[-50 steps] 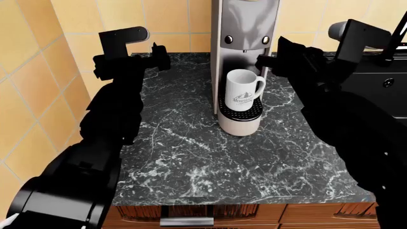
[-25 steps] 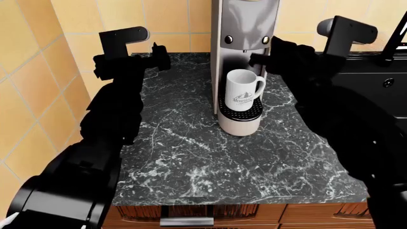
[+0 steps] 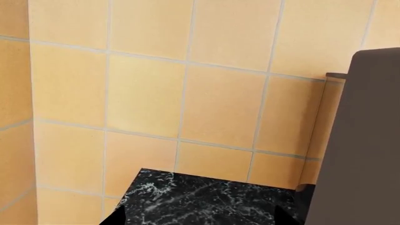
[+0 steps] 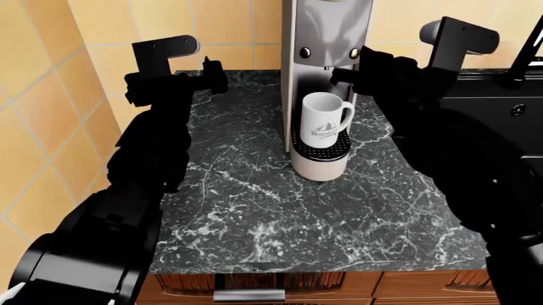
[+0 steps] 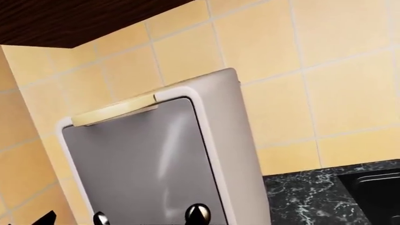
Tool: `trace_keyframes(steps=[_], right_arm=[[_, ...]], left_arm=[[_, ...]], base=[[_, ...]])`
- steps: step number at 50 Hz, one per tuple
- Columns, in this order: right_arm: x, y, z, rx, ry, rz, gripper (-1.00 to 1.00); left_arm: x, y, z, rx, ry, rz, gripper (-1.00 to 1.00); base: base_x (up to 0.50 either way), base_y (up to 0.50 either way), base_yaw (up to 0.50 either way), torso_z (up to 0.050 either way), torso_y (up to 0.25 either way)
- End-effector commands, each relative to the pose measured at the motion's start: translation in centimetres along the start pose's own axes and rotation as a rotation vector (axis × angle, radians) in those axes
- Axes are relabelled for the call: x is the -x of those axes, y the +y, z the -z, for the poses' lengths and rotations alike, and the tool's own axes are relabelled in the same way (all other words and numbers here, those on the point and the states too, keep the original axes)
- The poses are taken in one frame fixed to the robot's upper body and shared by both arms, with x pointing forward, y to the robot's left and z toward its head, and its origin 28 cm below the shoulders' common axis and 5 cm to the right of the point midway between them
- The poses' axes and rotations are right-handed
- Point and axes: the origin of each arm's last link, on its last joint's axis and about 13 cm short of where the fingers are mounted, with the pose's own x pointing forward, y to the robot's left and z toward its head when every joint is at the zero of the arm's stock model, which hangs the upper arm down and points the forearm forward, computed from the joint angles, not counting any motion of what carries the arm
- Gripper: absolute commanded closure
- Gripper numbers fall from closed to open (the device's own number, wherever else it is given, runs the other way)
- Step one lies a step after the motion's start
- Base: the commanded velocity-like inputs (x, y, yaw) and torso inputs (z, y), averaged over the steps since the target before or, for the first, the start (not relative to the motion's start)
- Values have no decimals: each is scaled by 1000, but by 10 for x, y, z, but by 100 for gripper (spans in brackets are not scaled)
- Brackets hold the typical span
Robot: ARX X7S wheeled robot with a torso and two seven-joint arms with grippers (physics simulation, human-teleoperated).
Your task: Pick the mug from the cabinet, place it under the coffee machine dispenser, and press the start button.
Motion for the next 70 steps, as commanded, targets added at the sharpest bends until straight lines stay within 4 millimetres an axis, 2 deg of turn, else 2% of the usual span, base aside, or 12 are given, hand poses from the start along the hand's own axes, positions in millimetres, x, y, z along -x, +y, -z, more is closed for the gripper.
trace_keyframes(steps=[1,54,59,68,69,70], right_arm=[[-1,-2,3,-9,4,5,100],[-21,-8,16,-16,65,29,100],[-12,-6,12,-12,47,21,100],[24,7,-1,21,-20,-33,100],[27,8,-2,22,-28,-36,-100],[30,9,-3,22,-34,-39,-100]], left_arm=[[0,0,0,-1,-1,0,-100],[0,0,0,1,-1,2,-100],[0,0,0,3,-1,1,-100],[1,0,-1,5,-2,0,-100],[1,0,-1,5,-2,0,-100],[1,0,-1,5,-2,0,-100]], base=[[0,0,0,0,0],[0,0,0,0,0],[0,0,0,0,0],[0,0,0,0,0],[0,0,0,0,0],[0,0,0,0,0]])
